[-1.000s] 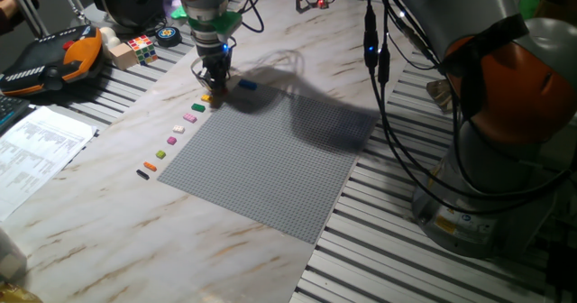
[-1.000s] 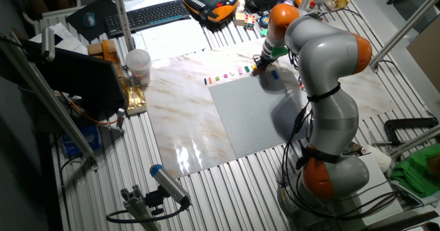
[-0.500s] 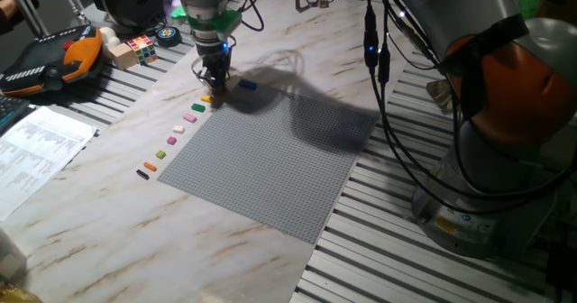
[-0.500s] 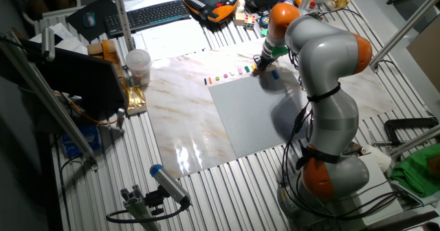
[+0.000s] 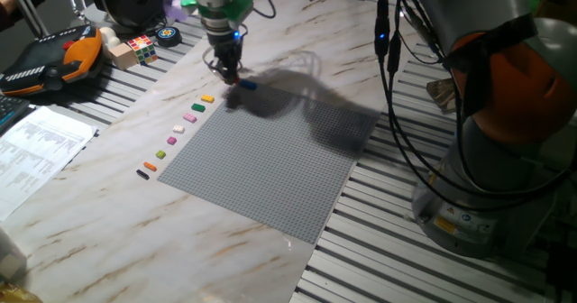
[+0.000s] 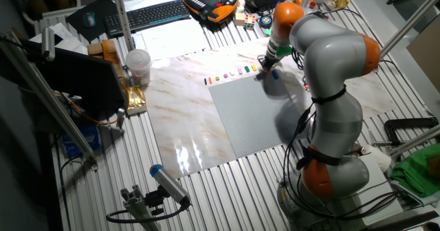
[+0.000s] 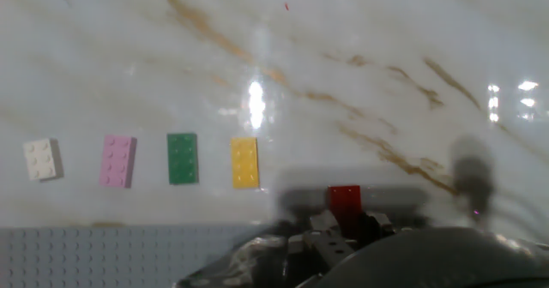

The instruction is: Build with small Lego blocks

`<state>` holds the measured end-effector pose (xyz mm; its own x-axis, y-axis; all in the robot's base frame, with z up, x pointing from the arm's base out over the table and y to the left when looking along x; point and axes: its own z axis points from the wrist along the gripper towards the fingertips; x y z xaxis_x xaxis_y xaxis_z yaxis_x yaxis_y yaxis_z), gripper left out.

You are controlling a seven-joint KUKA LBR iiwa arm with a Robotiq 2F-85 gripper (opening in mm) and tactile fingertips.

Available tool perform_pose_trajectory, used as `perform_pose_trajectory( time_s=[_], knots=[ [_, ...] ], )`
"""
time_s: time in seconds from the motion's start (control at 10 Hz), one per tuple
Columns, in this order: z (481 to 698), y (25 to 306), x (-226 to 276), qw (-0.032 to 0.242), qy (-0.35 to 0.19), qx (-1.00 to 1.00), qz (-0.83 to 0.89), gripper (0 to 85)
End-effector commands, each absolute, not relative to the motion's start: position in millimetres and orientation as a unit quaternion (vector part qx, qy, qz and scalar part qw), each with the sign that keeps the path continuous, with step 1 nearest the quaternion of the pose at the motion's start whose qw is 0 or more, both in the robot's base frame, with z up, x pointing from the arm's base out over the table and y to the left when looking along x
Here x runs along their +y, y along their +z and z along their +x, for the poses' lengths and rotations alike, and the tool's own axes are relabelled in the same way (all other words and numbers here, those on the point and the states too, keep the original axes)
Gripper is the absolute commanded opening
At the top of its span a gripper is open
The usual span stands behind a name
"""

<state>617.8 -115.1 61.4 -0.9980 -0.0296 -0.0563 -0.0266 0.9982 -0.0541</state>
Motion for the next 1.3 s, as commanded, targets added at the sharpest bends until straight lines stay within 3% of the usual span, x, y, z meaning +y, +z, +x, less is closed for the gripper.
perform_pose_trajectory(
  time_s=[0.0, 0.4, 1.2],
  knots=[
    [611, 60, -116, 0.028, -0.029, 0.999, -0.014, 0.7],
    [595, 41, -118, 0.032, -0.026, 0.999, -0.011, 0.7],
    [597, 33, -114, 0.028, -0.025, 0.999, -0.006, 0.7]
  ],
)
